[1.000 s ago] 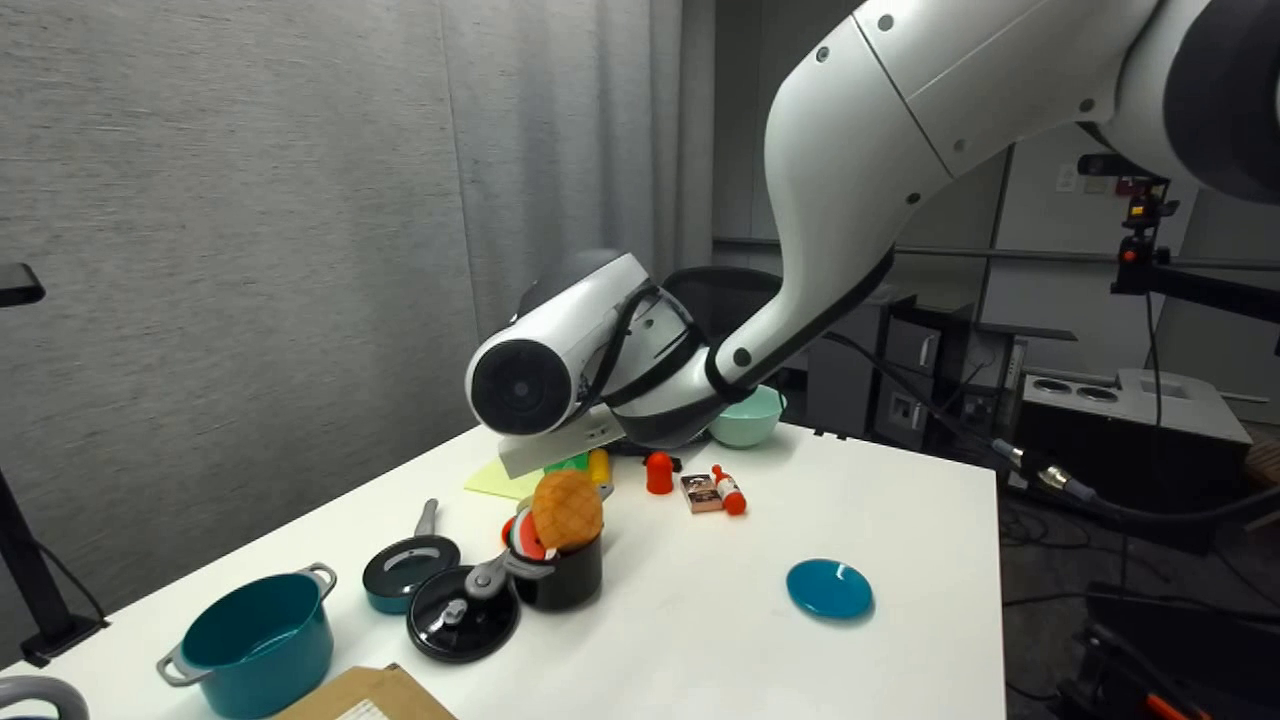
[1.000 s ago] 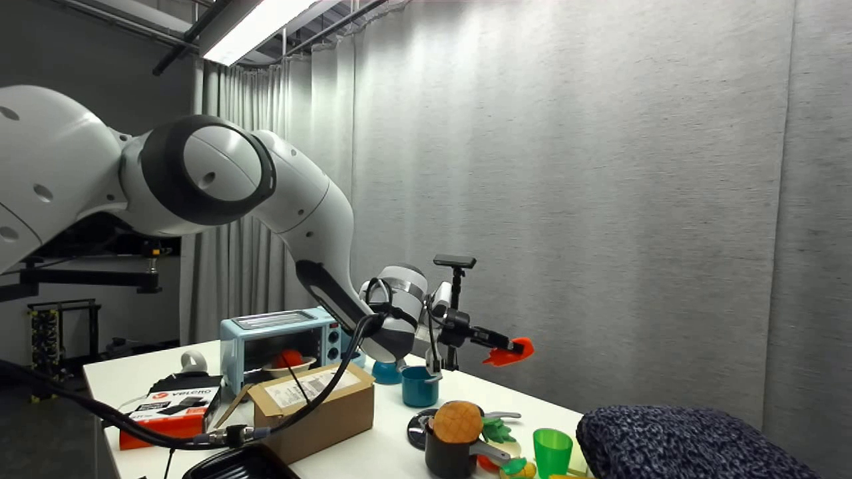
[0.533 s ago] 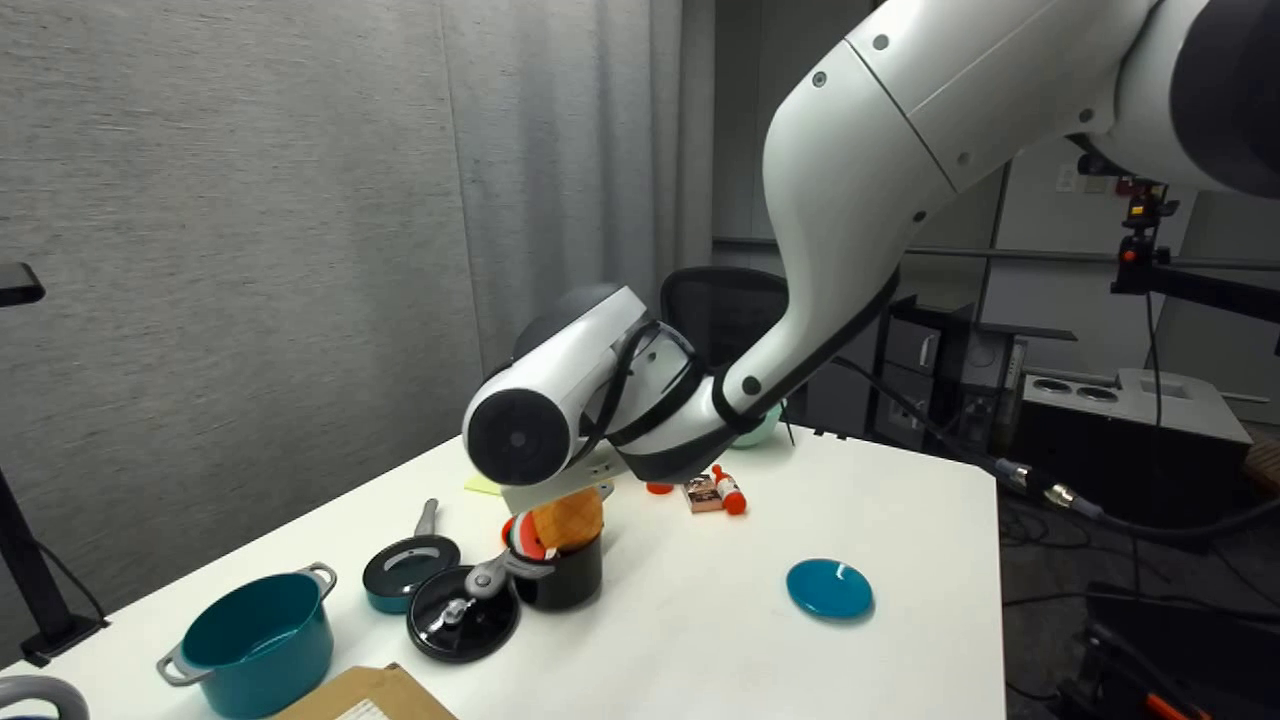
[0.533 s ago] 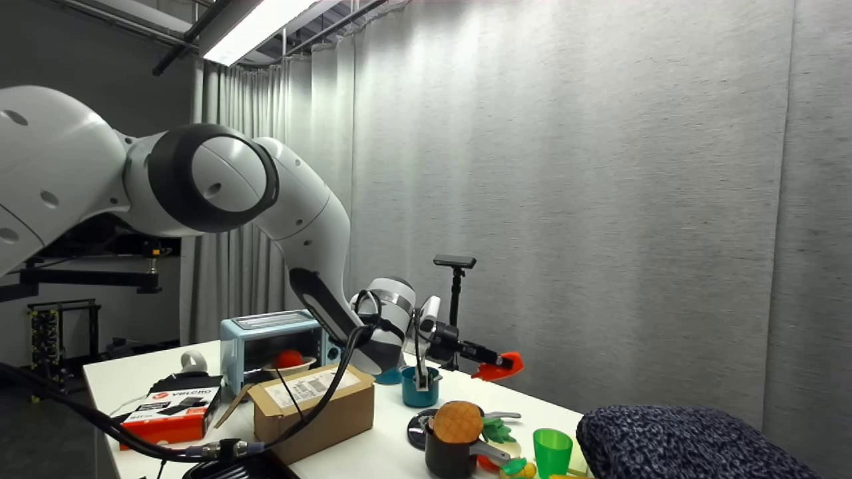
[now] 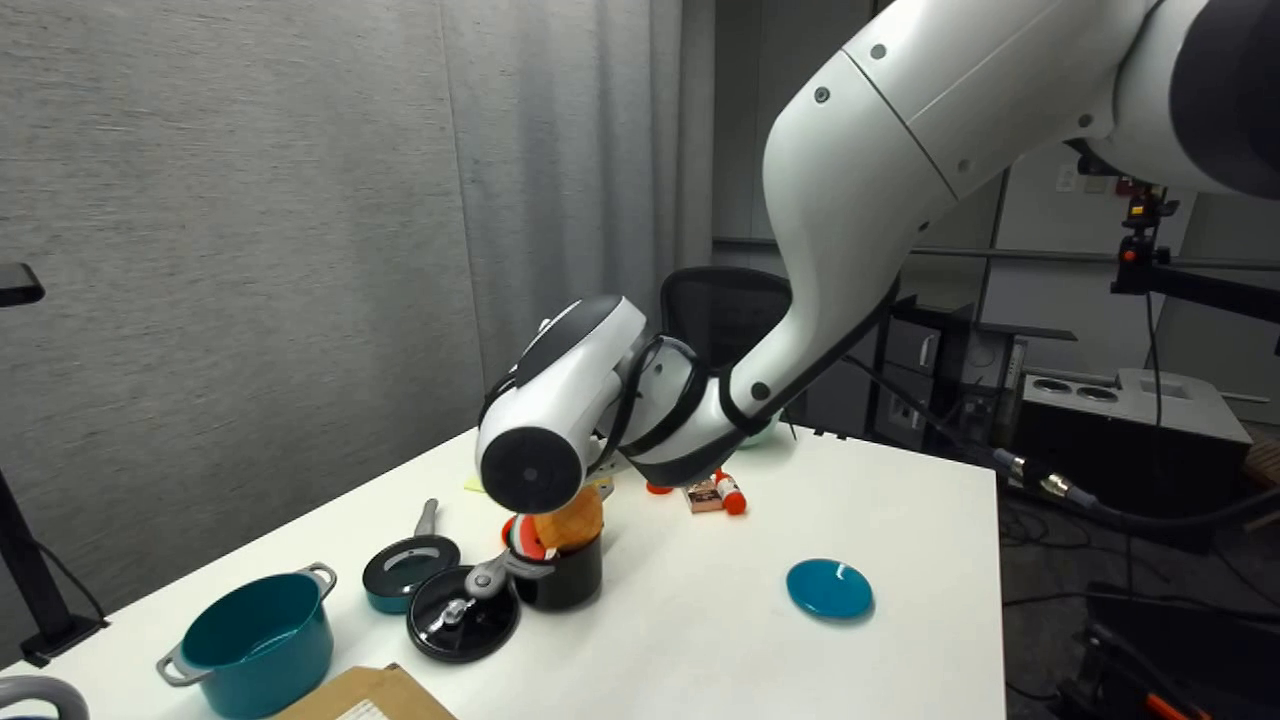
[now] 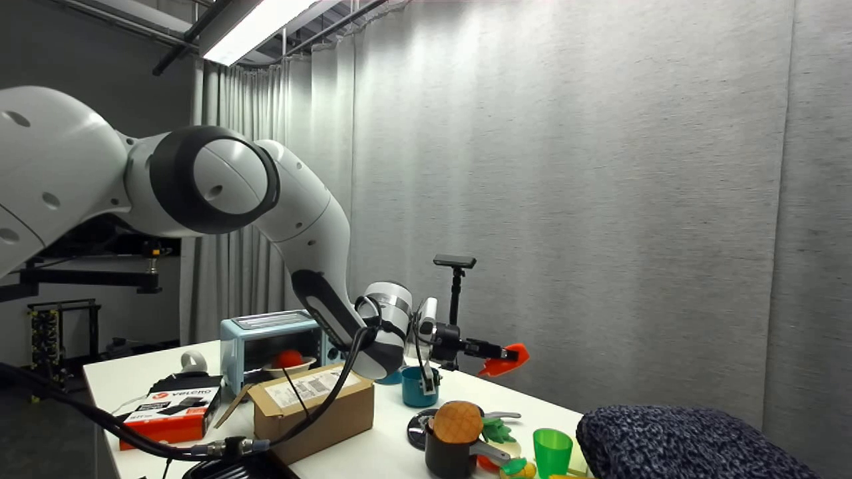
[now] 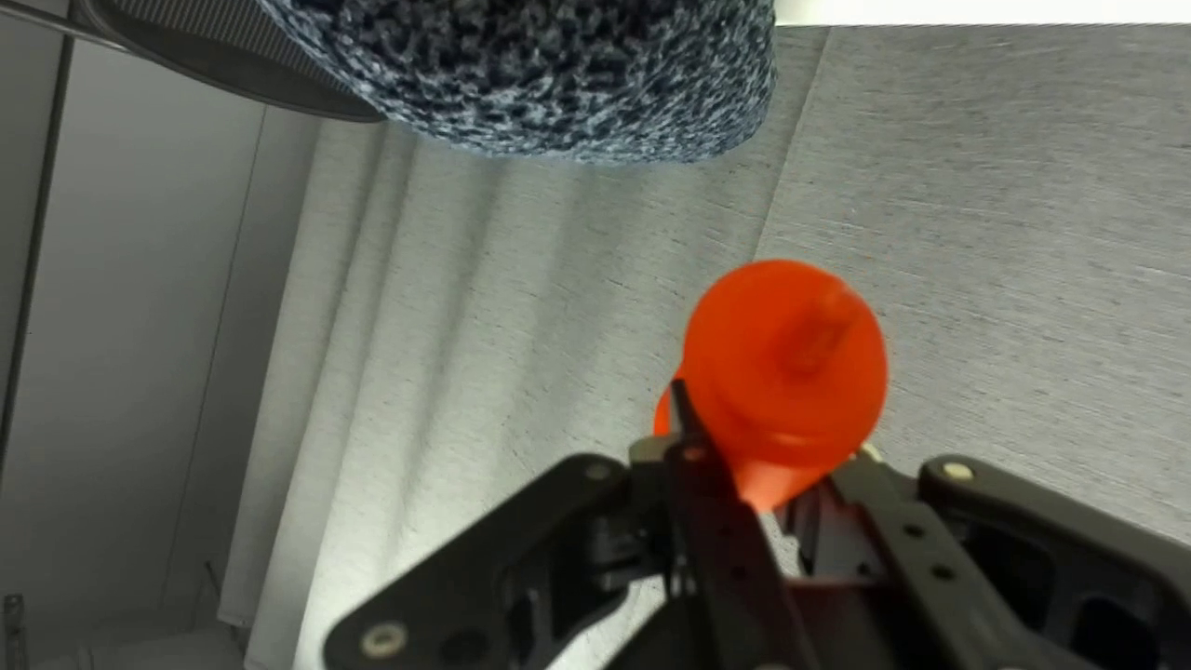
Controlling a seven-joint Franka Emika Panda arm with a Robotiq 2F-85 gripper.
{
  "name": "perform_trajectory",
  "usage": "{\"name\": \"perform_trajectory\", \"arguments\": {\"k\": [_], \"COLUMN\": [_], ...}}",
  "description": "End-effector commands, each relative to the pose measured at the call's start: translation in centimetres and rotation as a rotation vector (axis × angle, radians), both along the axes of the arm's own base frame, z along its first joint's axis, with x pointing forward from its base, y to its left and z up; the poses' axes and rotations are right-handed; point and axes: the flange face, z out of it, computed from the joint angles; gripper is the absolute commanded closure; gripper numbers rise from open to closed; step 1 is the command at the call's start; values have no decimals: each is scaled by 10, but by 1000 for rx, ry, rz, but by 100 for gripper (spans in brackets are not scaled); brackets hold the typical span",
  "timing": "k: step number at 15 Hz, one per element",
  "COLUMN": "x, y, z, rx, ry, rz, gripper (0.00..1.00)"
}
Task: Squeeze the red sauce bottle on the left over the pineapple
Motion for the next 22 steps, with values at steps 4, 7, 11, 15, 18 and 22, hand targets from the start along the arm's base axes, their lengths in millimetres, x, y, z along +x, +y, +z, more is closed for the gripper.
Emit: {"name": "perform_trajectory", "arguments": {"k": [4, 7, 11, 15, 18, 22], "x": [-9, -11, -14, -16, -15, -13], "y": [10, 12, 12, 10, 9, -9], "z": [-15, -20, -26, -29, -28, -18], "rx": [-31, -30, -50, -49, 60, 262], "ry": [-81, -101, -123, -123, -93, -39], "rz": [-13, -39, -60, -82, -106, -164], "gripper": [96, 96, 96, 96, 96, 96]}}
